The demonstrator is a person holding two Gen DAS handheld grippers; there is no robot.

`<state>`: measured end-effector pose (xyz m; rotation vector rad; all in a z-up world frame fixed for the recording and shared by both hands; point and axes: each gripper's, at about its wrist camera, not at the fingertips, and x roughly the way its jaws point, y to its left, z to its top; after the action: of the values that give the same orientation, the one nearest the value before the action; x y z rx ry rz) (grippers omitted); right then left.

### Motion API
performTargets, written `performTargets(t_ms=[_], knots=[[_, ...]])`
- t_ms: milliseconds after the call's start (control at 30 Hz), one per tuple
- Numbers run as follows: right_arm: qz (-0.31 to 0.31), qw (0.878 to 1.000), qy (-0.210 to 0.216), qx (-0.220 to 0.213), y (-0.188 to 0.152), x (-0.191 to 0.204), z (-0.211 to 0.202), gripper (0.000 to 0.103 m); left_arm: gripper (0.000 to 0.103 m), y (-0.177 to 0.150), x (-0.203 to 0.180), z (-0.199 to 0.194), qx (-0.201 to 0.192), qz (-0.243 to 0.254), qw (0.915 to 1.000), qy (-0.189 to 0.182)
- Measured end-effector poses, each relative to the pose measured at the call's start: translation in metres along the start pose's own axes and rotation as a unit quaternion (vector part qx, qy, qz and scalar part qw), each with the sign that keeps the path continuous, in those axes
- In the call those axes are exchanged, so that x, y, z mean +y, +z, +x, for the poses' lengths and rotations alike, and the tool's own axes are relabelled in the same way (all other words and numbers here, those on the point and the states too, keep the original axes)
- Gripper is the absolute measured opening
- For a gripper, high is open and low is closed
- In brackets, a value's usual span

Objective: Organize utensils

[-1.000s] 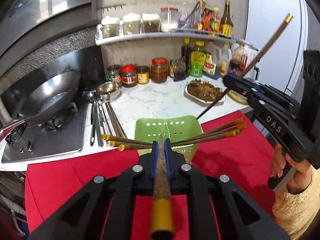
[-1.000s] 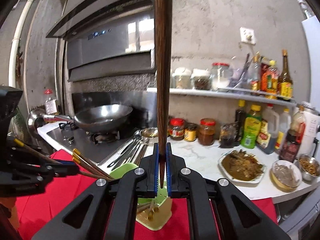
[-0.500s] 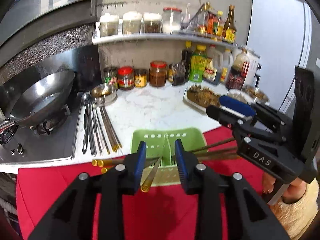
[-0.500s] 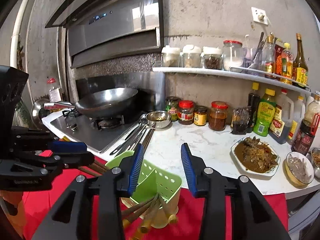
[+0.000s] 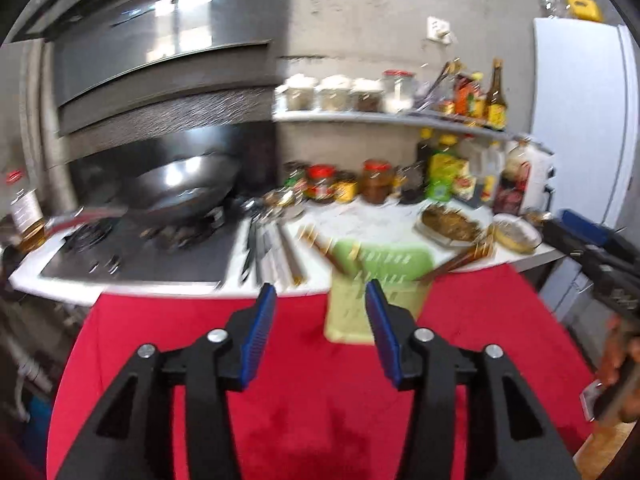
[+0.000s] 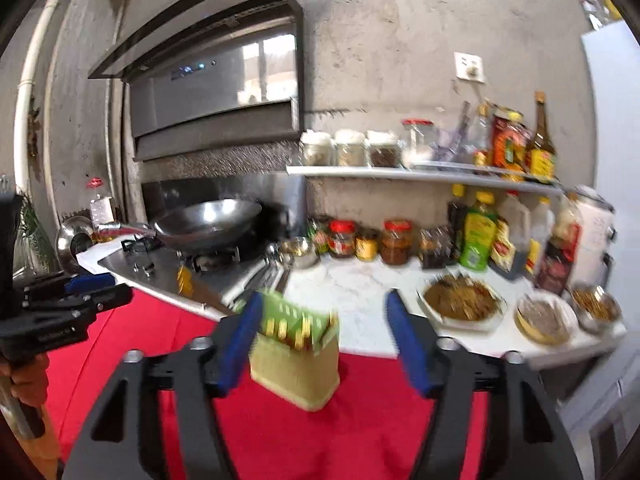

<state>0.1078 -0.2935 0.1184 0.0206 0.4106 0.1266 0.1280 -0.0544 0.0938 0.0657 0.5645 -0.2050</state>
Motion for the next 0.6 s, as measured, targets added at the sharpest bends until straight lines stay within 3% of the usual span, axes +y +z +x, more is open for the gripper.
performTargets(t_ms=[67,233,300,467,600], knots=[[0.006,1.0,-0.009,0.012,-0.02,0.004,-0.017,0.089,0.057,-0.023,0.003,-0.009,0.015,-0.008,0.9998,0.008],[0.007,0.998,-0.022,0.05,-0.064,0.019,-0.049,0.094,0.082,-0.069,0.004,-0.028,0.032,-0.018,0.9993,0.013],[0.006,0.997,-0.026,0.073,-0.079,0.025,-0.057,0.097,0.097,-0.084,0.003,-0.039,0.031,-0.017,0.9993,0.014],[0.005,0.994,-0.064,0.085,-0.104,0.038,-0.083,0.097,0.097,-0.113,-0.003,-0.06,0.044,-0.012,0.9988,0.016],[0.007,0.993,-0.076,0.088,-0.114,0.041,-0.104,0.097,0.097,-0.126,-0.009,-0.078,0.049,-0.008,0.9978,0.044]])
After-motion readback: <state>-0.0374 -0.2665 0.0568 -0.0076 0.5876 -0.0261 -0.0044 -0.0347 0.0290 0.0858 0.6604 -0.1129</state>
